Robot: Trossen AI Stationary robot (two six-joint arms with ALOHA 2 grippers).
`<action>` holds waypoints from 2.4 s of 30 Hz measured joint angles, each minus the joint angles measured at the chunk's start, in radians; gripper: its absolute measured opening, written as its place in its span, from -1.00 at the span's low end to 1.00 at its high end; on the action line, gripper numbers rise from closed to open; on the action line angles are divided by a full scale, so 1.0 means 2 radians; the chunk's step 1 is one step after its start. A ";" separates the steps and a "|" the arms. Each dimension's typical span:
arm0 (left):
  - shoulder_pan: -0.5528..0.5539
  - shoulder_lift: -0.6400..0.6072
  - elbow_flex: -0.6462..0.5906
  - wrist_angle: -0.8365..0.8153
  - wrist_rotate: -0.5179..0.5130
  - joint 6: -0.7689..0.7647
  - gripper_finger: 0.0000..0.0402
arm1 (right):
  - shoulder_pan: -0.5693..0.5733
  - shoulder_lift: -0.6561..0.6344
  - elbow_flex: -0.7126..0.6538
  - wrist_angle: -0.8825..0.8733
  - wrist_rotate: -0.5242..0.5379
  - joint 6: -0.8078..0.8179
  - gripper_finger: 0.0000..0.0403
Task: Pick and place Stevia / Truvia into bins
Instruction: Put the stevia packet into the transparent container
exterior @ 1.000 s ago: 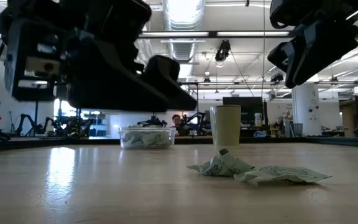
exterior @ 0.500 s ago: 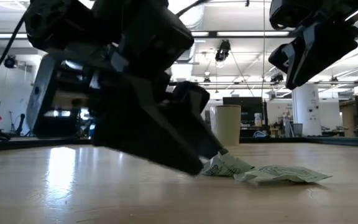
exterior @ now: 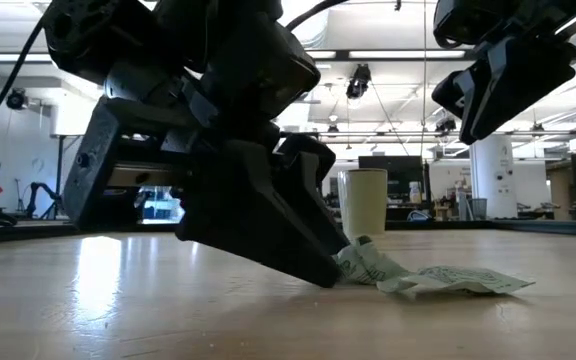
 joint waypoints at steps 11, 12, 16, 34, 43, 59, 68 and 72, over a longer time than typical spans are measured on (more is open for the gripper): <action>0.001 -0.019 -0.002 -0.027 -0.036 0.016 -0.96 | 0.000 0.000 -0.001 0.000 0.000 -0.003 -0.70; 0.001 -0.027 -0.002 -0.040 -0.044 0.018 -0.96 | 0.000 0.000 -0.001 0.000 0.000 -0.005 -0.70; 0.001 -0.073 -0.008 -0.104 -0.090 0.031 -0.99 | 0.000 0.000 -0.002 0.002 0.001 -0.015 -0.71; 0.012 -0.427 -0.271 -0.124 -0.130 0.037 -1.00 | -0.001 0.000 -0.003 0.031 0.030 -0.038 -0.71; 0.067 -0.584 -0.404 -0.006 -0.191 0.037 -1.00 | -0.002 0.000 -0.003 0.058 0.041 -0.062 -0.71; 0.221 -0.432 -0.389 0.166 -0.191 0.014 -1.00 | -0.001 0.000 -0.003 0.060 0.041 -0.064 -0.71; 0.265 -0.313 -0.320 0.166 -0.191 -0.024 -1.00 | -0.001 0.000 -0.003 0.060 0.040 -0.064 -0.71; 0.282 -0.286 -0.296 0.135 -0.191 -0.048 -1.00 | -0.001 0.000 -0.004 0.060 0.040 -0.064 -0.72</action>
